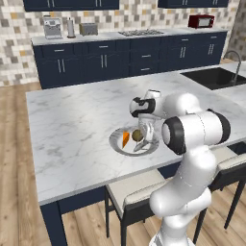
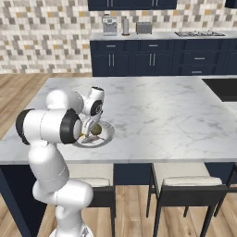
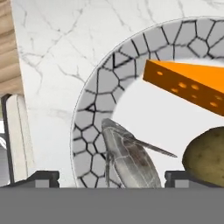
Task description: Take the cheese, fish, and potato from the fridge and place them on the plate on the dining counter to create an appetizer plate.
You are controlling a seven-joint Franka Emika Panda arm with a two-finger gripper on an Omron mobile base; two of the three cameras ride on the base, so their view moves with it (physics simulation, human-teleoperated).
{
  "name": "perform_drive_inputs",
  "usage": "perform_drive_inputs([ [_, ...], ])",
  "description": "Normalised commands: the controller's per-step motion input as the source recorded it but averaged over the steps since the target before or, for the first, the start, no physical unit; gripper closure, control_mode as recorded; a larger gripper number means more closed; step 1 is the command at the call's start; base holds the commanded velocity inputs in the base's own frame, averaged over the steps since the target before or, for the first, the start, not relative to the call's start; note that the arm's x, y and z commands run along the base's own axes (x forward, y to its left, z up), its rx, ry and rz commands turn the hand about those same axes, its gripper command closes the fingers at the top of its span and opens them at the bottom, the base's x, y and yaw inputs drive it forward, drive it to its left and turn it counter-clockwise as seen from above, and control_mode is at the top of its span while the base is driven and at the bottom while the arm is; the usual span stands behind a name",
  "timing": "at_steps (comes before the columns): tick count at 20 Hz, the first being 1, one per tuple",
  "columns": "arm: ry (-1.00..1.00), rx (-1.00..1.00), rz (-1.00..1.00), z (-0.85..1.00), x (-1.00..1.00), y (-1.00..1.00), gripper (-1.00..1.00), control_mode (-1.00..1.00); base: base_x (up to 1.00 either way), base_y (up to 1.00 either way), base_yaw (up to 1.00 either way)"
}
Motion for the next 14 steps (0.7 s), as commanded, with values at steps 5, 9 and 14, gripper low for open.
perform_drive_inputs([
  [5, -0.06, 0.00, -0.03, 0.66, -0.43, -0.06, -1.00, -1.00, 0.00, 0.00, 0.00],
  [9, -0.18, 0.00, -0.08, 0.47, -0.94, -0.52, -1.00, -1.00, 0.00, 0.00, 0.00],
  [14, -0.19, 0.00, -0.12, 0.29, -1.00, -0.80, -1.00, -1.00, 0.00, 0.00, 0.00],
])
